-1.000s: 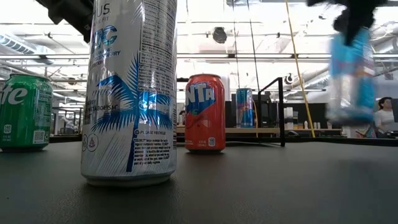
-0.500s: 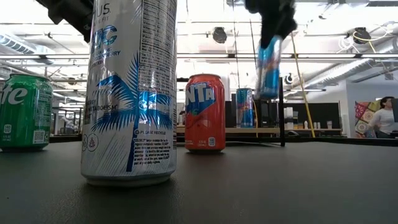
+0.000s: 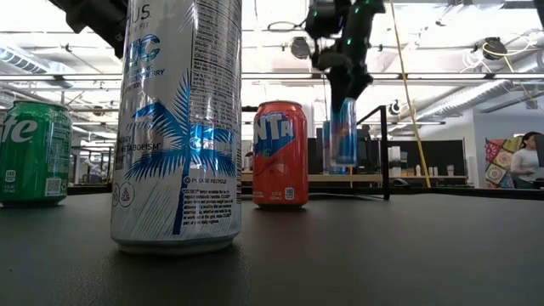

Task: Place canned beverage on shelf
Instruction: Put the blue soda can on the shelf aligned with the other blue soda can

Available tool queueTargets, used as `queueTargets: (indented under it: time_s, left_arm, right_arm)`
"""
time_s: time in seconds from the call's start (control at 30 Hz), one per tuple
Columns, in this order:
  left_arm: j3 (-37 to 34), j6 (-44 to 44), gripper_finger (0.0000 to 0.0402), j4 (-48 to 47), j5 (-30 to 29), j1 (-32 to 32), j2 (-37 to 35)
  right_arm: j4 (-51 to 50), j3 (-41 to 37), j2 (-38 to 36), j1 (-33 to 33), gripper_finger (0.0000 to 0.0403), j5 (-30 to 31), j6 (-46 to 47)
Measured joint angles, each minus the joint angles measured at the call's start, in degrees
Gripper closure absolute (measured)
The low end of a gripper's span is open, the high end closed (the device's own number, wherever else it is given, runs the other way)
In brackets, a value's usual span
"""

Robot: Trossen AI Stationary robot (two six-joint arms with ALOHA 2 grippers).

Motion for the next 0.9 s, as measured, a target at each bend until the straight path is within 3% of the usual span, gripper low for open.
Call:
queueTargets:
  time_s: [0.33, 0.6, 0.9]
  left_arm:
    - [0.0, -1.46, 0.0228, -0.11, -0.8, 0.02, -0.02]
    - [0.0, -1.44, 0.0228, -0.15, -2.35, 0.02, -0.02]
    - [0.0, -1.49, 0.0228, -0.11, -3.62, 0.33, -0.01]
  right_arm:
    - [3.36, 0.15, 3.29, -3.25, 0.0166, -0.16, -3.37]
    - [3.56, 0.11, 3.34, -5.84, 0.0163, -4.8, -3.43]
    - [3.62, -0.07, 3.34, -5.78, 0.0121, -6.11, -3.66]
